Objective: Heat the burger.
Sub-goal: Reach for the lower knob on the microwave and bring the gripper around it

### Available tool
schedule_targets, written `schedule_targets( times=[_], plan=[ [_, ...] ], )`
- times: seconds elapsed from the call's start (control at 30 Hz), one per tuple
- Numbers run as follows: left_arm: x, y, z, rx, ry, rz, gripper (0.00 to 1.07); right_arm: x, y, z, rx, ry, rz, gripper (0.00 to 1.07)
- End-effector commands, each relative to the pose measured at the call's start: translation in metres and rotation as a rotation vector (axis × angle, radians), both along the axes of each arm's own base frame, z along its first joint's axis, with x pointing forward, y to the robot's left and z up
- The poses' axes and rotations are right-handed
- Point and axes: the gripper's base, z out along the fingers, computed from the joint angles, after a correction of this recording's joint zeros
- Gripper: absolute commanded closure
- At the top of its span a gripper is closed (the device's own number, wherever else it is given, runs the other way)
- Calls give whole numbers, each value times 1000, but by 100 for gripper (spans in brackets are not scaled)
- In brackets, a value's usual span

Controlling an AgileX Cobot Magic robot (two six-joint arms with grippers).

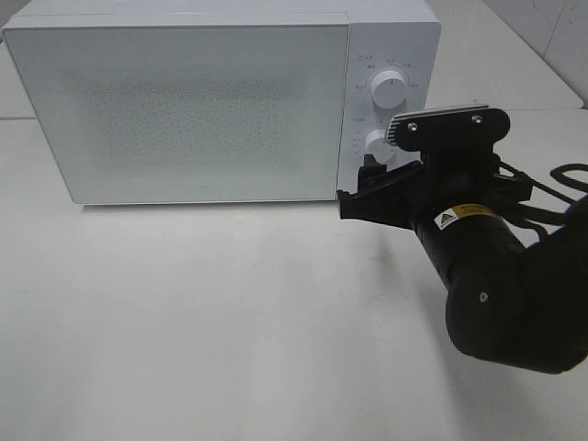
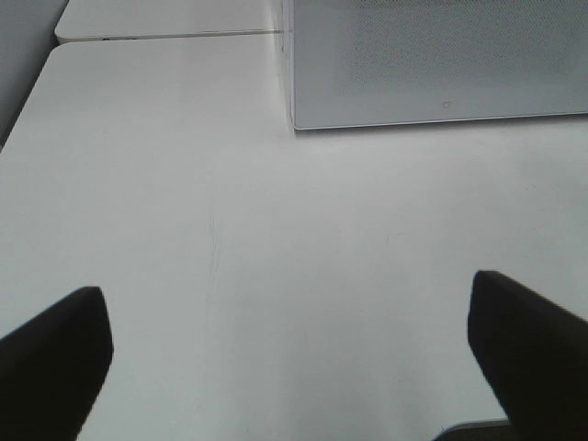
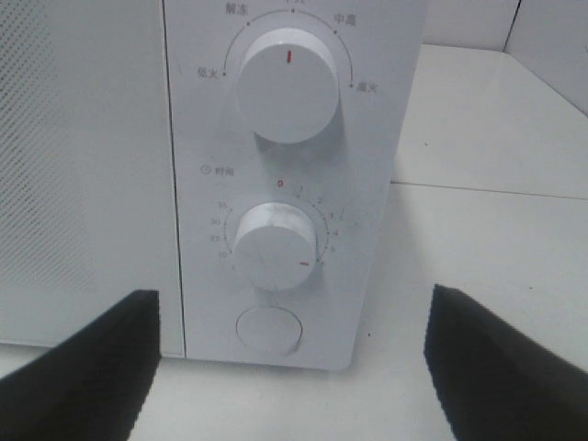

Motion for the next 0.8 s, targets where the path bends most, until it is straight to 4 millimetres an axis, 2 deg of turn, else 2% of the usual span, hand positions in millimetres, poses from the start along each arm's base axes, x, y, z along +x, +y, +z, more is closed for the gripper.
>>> schedule_targets(
  times=[0.03, 0.23, 0.3, 0.57, 0.8],
  plan=[
    [-3, -1, 0, -12, -35, -7, 9, 20, 0, 7, 21, -105, -31, 31],
    [-3, -1, 0, -12, -35, -7, 9, 34, 2, 0, 31, -101, -30, 31],
    [-3, -1, 0, -12, -35, -7, 9, 47, 5, -6, 28, -92, -24, 31],
    [-3, -1, 0, -12, -35, -7, 9, 69, 9, -19, 60, -80, -28, 31],
    [-3, -1, 0, -12, -35, -7, 9, 77, 14, -33, 63, -50, -30, 31]
  ],
)
